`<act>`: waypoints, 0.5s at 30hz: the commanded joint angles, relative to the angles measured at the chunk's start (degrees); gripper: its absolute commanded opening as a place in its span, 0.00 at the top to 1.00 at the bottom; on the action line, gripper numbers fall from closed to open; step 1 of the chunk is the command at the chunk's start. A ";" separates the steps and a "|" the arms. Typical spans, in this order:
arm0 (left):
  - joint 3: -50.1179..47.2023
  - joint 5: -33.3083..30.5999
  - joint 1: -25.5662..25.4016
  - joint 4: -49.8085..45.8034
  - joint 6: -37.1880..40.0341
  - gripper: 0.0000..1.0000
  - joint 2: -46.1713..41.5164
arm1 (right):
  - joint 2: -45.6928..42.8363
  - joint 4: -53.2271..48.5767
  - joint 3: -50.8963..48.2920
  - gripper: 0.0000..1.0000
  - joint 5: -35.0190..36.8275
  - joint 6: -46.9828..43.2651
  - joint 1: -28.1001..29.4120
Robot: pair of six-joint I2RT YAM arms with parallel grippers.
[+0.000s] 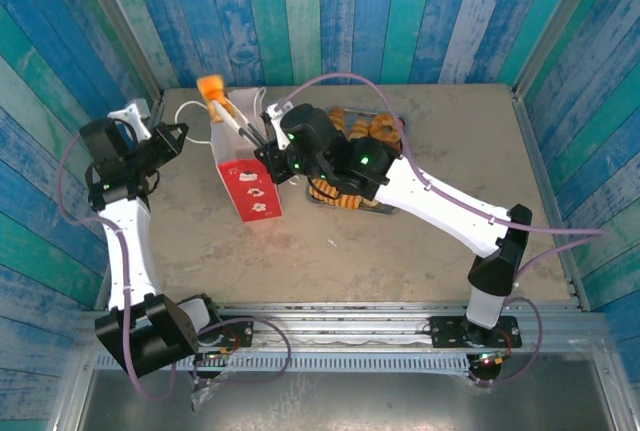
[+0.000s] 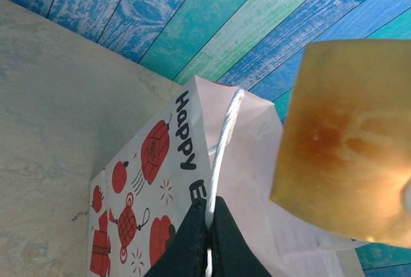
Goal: Place the fake bread into the paper bag
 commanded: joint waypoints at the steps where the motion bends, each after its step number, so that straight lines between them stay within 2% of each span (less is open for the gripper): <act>1: 0.03 -1.35 0.18 -1.31 2.19 0.95 -2.15 | 1.18 0.51 2.74 0.89 0.92 3.22 0.36; 9: -0.66 -1.35 0.22 -1.16 2.47 0.95 -2.49 | 2.64 -1.74 3.19 0.88 1.39 5.60 -0.50; 15: -0.68 -1.24 0.21 -0.93 2.35 0.95 -2.37 | 4.12 -2.45 4.12 0.88 -1.43 6.39 -1.48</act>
